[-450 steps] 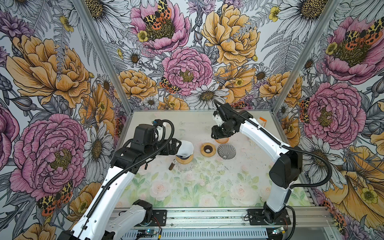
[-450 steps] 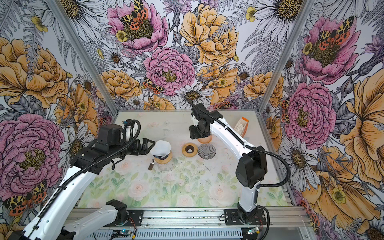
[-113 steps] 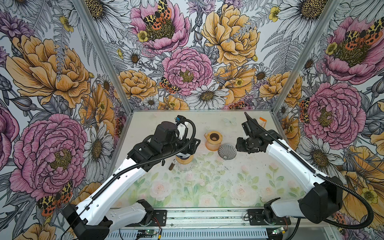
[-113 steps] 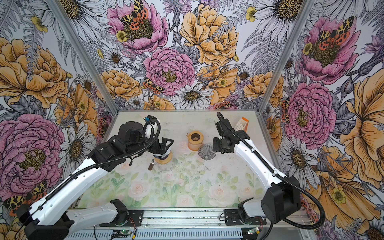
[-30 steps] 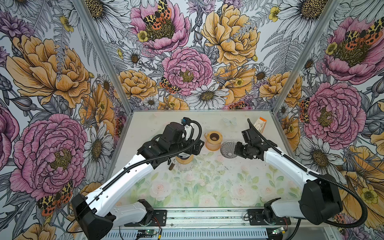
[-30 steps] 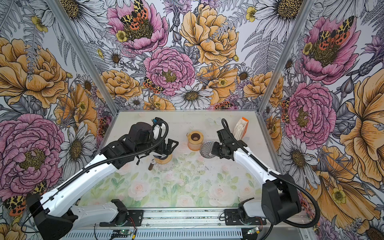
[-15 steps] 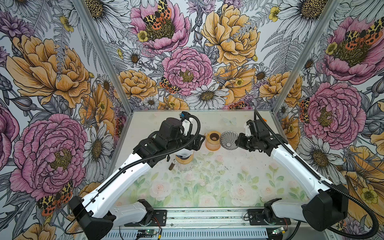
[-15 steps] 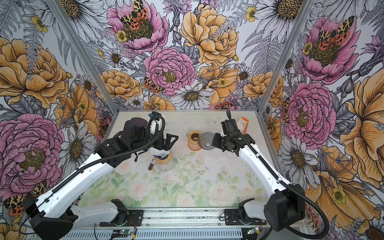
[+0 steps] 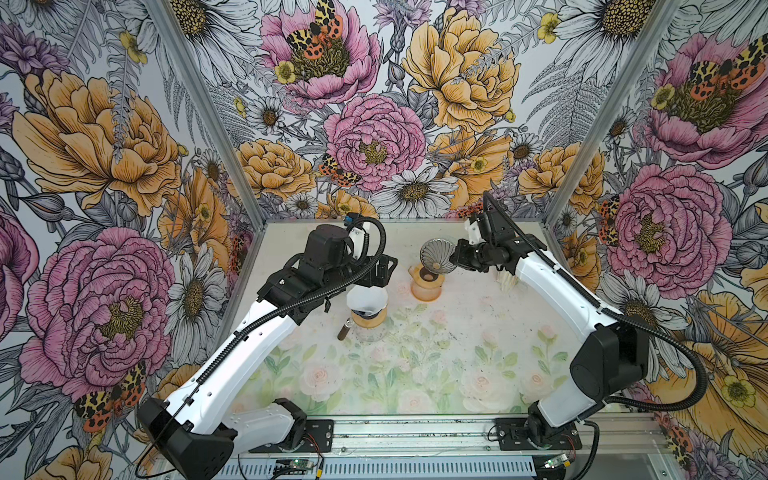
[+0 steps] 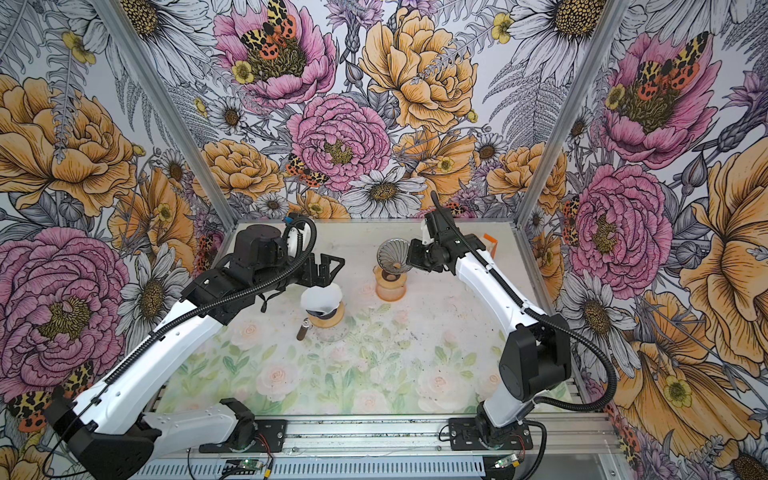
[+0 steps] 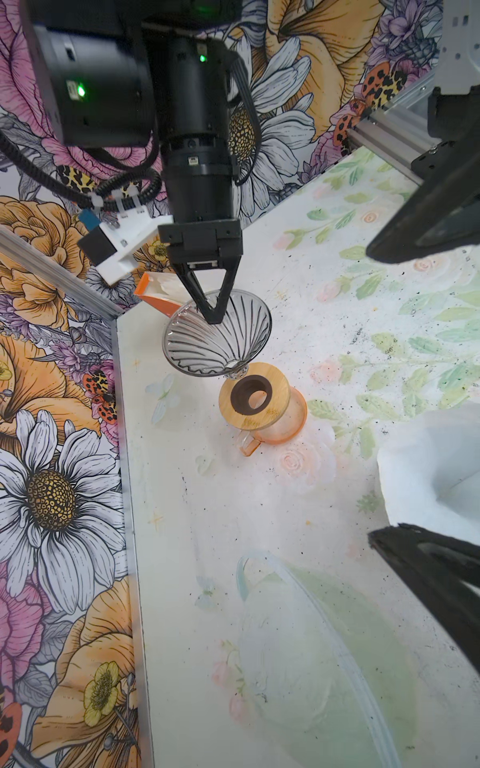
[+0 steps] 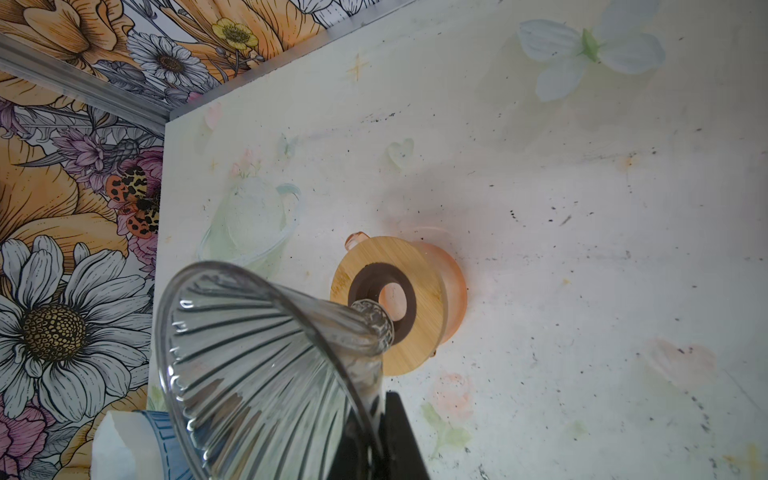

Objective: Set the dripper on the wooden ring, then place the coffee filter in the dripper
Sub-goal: 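Carry the clear dripper over the bamboo ring and lower it onto the pitcher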

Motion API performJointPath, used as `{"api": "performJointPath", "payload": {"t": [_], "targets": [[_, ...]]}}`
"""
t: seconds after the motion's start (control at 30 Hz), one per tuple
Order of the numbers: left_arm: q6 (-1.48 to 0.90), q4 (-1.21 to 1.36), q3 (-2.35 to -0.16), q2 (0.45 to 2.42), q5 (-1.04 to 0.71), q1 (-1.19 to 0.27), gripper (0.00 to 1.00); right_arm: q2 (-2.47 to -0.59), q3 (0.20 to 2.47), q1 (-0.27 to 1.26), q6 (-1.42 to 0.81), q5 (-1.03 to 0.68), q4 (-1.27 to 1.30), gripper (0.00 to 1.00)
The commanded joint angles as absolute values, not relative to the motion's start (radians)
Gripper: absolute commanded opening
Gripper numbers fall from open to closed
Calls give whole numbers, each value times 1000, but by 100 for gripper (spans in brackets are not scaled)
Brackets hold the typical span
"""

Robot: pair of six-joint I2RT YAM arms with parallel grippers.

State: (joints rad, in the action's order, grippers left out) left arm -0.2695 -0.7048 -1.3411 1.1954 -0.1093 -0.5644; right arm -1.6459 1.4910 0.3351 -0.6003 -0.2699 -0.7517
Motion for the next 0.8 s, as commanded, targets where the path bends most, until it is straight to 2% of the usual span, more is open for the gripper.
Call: {"api": "performJointPath", "payload": {"t": [0.0, 0.77], "targets": [[-267, -687, -1324, 1210, -143, -544, 99, -1689, 1546, 344, -581, -292, -738, 0], [-276, -687, -1328, 1208, -161, -530, 99, -1840, 1527, 345, -561, -329, -767, 0]]}}
